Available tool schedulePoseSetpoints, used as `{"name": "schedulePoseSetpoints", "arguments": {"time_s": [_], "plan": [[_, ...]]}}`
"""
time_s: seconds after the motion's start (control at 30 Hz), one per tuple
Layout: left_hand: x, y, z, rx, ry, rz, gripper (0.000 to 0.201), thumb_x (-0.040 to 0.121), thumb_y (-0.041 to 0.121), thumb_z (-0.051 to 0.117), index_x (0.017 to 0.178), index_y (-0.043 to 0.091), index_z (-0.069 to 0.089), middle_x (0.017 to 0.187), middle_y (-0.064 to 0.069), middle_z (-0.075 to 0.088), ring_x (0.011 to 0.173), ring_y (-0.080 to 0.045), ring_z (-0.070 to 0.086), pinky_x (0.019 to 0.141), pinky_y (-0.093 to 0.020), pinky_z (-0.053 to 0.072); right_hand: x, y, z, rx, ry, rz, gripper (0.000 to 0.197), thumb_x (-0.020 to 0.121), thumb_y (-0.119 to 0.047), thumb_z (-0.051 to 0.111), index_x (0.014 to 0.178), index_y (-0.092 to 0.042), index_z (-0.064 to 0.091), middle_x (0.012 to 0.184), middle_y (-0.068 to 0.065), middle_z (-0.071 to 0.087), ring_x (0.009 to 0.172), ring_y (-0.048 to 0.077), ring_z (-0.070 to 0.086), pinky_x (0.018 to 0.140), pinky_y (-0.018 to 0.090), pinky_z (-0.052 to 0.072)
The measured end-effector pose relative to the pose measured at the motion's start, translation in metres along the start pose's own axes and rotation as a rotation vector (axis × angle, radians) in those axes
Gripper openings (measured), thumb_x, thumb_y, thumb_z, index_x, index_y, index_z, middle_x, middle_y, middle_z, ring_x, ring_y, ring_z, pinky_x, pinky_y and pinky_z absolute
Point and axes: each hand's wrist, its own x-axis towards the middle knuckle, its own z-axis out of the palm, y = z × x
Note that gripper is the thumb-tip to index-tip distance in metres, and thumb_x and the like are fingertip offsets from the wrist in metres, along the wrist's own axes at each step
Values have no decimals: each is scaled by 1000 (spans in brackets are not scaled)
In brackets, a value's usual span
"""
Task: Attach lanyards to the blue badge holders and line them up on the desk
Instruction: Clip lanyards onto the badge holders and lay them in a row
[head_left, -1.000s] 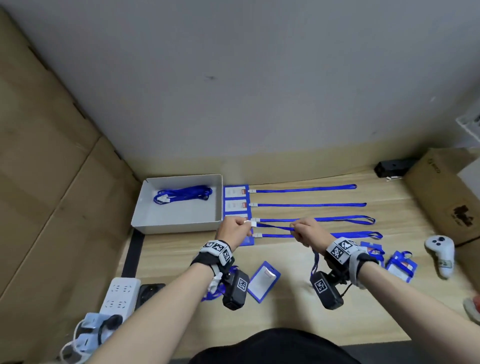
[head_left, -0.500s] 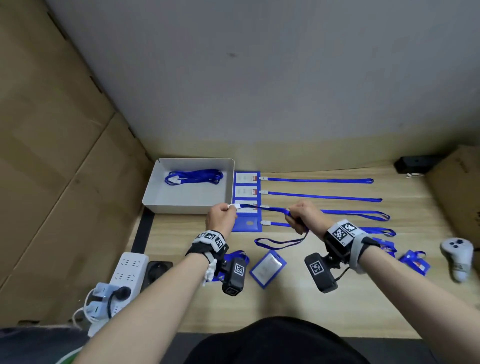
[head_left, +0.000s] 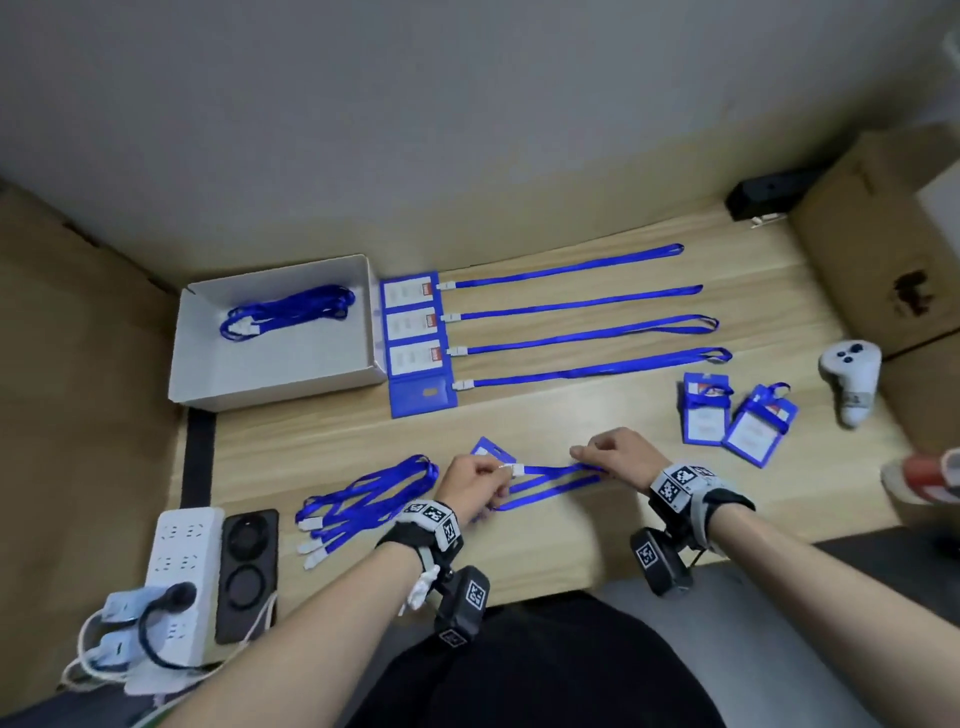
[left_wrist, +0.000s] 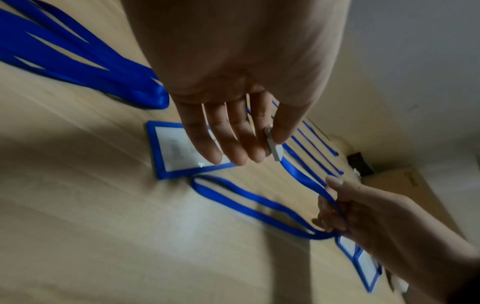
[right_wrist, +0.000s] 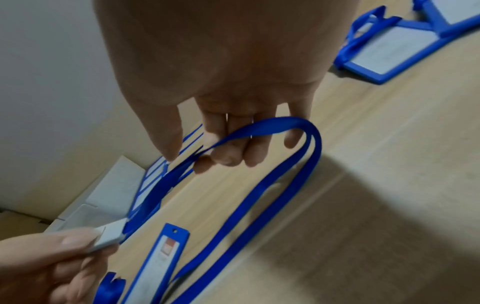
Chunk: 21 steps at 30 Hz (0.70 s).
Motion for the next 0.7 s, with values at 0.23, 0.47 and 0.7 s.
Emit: {"name": "schedulePoseSetpoints", "arguments": {"time_s": [0.23, 0.47, 0.7], "plan": [[9, -16, 20, 265, -58, -115, 18, 83, 15, 63, 67, 12, 69, 62, -8, 66, 52, -22, 54, 51, -25, 44, 17, 47, -4, -50, 130, -43, 42, 85, -53, 66, 58, -22, 58, 58, -7, 60, 59, 12, 55, 65, 35, 46], [8, -15, 20, 622, 166, 11, 9, 82, 25, 57, 80, 26, 66, 88, 10, 64, 86, -16, 62, 73, -29, 51, 21, 40, 2, -224, 71, -84, 31, 70, -59, 74, 79, -31, 68, 69, -15, 69, 73, 4, 64, 79, 29, 51], [22, -13, 45, 966, 51, 252, 44, 84, 50, 66, 117, 25, 53, 119, 6, 44, 111, -15, 48, 74, -36, 45, 15, 46, 8, -385, 9, -201, 49, 63, -61, 79, 101, -35, 66, 83, -16, 66, 91, 2, 55, 106, 25, 25]]}}
